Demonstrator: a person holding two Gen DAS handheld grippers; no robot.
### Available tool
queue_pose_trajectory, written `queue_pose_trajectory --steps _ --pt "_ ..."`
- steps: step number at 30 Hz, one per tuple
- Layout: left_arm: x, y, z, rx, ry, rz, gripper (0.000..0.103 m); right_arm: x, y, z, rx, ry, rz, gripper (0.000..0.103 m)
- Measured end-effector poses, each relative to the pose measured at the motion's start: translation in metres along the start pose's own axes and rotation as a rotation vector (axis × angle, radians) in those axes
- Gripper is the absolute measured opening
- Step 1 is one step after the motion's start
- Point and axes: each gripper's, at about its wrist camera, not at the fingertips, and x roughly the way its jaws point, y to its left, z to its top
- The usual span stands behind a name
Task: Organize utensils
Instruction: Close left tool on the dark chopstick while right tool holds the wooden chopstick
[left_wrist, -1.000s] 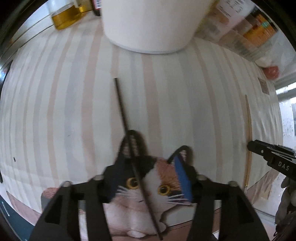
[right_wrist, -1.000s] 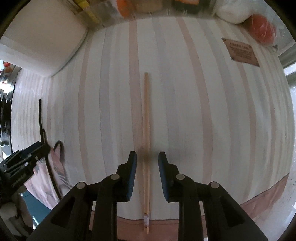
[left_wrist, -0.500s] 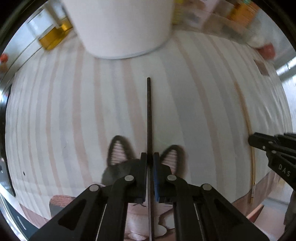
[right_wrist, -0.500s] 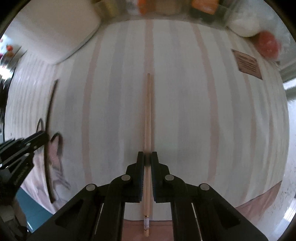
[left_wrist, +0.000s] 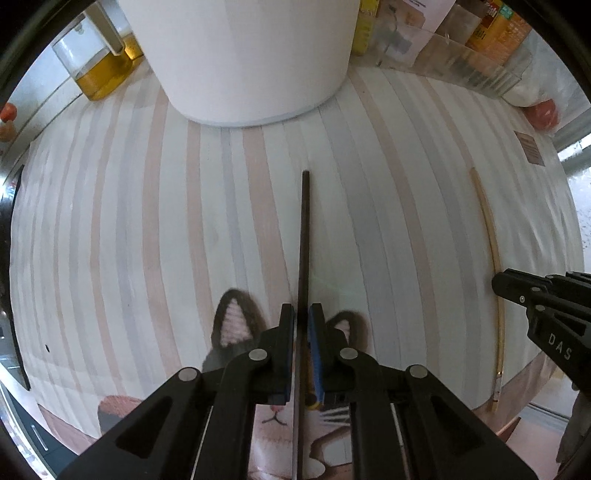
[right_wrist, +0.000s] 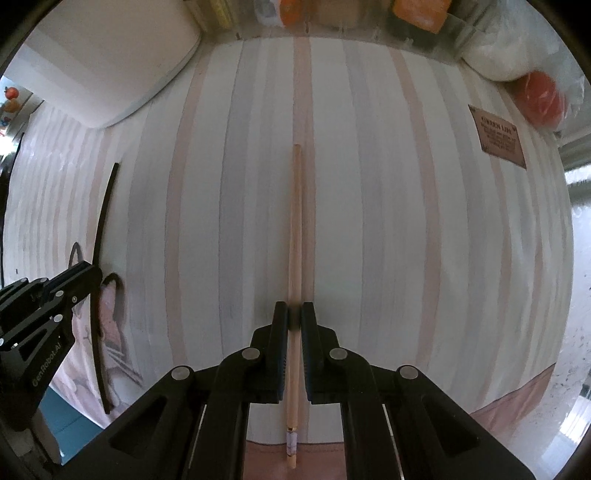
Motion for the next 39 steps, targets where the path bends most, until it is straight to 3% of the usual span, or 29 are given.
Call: queue_pose_trajectory --steps 9,14,15,18,21,24,26,27,35,39 --pt "-0.009 -0.010 0.009 -0.005 -0.004 0.026 0.003 0.000 0.014 0.005 -0.020 -0.012 -0.019 0.007" --pt "-0.004 0.004 0.002 -0.073 0.022 -0.027 0.005 0.001 0.001 0.000 0.023 0.033 0.037 0.009" --pt "-0.003 0.007 0.003 -0.090 0.034 -0.048 0.007 0.002 0.000 0.004 0.027 0.052 0.057 0.013" --pt "-0.001 0.013 0.008 -0.101 0.052 -0.057 0.008 0.001 -0.004 0.015 0.037 0.051 0.080 0.041" --pt "0.000 0.010 0.020 -0.061 0.045 -0.025 0.008 0.003 0.000 0.020 0.016 0.040 0.031 0.042" --pt "0.001 0.001 0.026 -0.021 0.040 0.009 0.008 0.004 0.014 0.020 -0.019 0.016 -0.021 0.040" --pt "0.001 0.001 0.027 -0.025 0.028 0.011 0.006 0.000 0.023 0.022 -0.025 -0.010 -0.030 0.023" --pt "0.002 0.005 0.027 -0.038 0.026 0.002 0.004 -0.001 0.028 0.021 -0.020 -0.014 -0.032 0.007" --pt "-0.003 0.042 0.017 -0.147 0.092 -0.109 0.007 -0.007 0.011 0.027 0.030 0.046 0.064 0.008" --pt "-0.005 0.043 0.001 -0.144 0.106 -0.115 0.032 -0.009 0.010 0.023 0.029 0.053 0.067 0.008"
